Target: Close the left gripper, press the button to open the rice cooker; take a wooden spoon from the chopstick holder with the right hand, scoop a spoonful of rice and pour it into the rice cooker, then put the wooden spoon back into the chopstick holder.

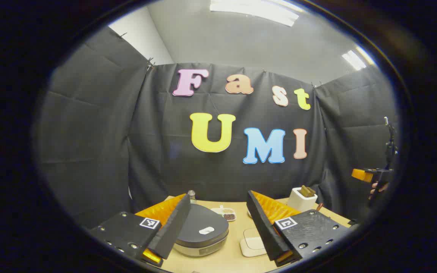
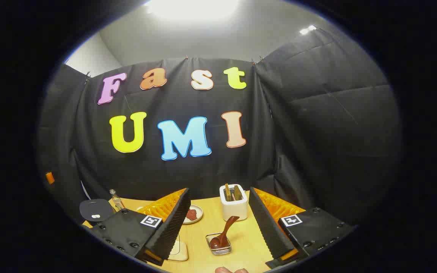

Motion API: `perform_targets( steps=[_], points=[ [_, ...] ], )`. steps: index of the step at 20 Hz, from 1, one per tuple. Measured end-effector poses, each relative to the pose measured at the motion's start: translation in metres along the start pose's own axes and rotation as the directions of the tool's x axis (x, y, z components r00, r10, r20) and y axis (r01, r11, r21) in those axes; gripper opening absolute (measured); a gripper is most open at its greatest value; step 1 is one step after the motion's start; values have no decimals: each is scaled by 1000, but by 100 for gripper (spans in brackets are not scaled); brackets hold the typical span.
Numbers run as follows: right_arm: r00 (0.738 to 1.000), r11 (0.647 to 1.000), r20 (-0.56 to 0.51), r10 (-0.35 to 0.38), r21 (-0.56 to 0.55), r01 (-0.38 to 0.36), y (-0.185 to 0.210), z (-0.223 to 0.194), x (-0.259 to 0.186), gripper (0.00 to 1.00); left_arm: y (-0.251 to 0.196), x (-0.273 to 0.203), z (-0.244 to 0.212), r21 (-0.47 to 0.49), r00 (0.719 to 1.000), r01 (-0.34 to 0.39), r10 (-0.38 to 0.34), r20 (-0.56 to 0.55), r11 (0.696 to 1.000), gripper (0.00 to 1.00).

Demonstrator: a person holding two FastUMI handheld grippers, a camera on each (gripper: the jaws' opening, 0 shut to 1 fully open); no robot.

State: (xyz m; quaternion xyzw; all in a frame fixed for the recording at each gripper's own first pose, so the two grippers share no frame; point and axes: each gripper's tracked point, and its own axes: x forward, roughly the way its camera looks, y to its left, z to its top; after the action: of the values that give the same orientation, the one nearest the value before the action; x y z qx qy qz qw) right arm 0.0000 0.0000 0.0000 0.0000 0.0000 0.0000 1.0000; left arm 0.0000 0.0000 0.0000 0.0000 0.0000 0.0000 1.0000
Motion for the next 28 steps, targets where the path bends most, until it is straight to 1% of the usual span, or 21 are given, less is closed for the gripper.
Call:
perform_targets(
  steps=[2,3,4,7,8,9,13,14,15,16,18,19,24,25,26,28],
  points=[
    [1000,1000,-5,7,-4,-7,3,-2,-2,98,2,1,-1,-14,1000,-2,2,0,1000,92],
    [1000,1000,-7,8,-11,-8,3,-2,-1,98,3,1,-2,-20,1000,-6,6,0,1000,96],
    [1000,1000,-8,9,-16,-9,3,-2,-2,98,4,0,-2,-24,1000,-5,5,-1,1000,94],
    [1000,1000,-4,10,-12,-10,3,0,-2,98,3,-2,-10,-17,1000,11,-12,-17,1000,94],
    [1000,1000,-5,11,-11,-11,4,-1,-2,98,5,-3,-10,-16,1000,10,-11,-23,1000,92],
    [1000,1000,-7,11,-12,-12,4,-2,-2,98,6,-3,-13,-17,1000,10,-11,-30,1000,94],
    [1000,1000,-19,23,-16,-23,10,-9,-2,98,9,-6,-17,-23,999,1,-2,-38,1000,92],
    [999,999,-21,26,-18,-26,11,-9,-3,98,11,-6,-18,-24,999,-2,1,-41,1000,94],
    [999,999,-21,27,-24,-27,11,-11,-3,98,12,-6,-19,-25,999,-4,3,-41,1000,94],
    [999,999,-22,26,-27,-27,11,-11,-4,98,13,-7,-20,-28,999,-4,3,-43,1000,92],
    [999,999,-22,29,-30,-30,12,-13,-5,98,14,-6,-24,-33,999,-4,2,-48,999,94],
    [999,999,-22,29,-33,-29,12,-13,-6,98,16,-6,-25,-37,999,-7,5,-50,999,92],
    [999,998,-38,22,-50,-24,11,-16,-8,98,26,-11,-44,-75,998,-29,24,-60,997,92],
    [999,998,-41,23,-56,-25,12,-14,-6,98,28,-11,-50,-81,997,-30,24,-70,996,94],
    [999,998,-44,27,-61,-30,14,-12,-5,98,28,-12,-55,-85,997,-26,19,-78,996,92],
    [998,997,-42,36,-64,-39,19,-5,-1,98,43,-16,-59,-88,995,-69,63,-75,994,67]
  ],
)
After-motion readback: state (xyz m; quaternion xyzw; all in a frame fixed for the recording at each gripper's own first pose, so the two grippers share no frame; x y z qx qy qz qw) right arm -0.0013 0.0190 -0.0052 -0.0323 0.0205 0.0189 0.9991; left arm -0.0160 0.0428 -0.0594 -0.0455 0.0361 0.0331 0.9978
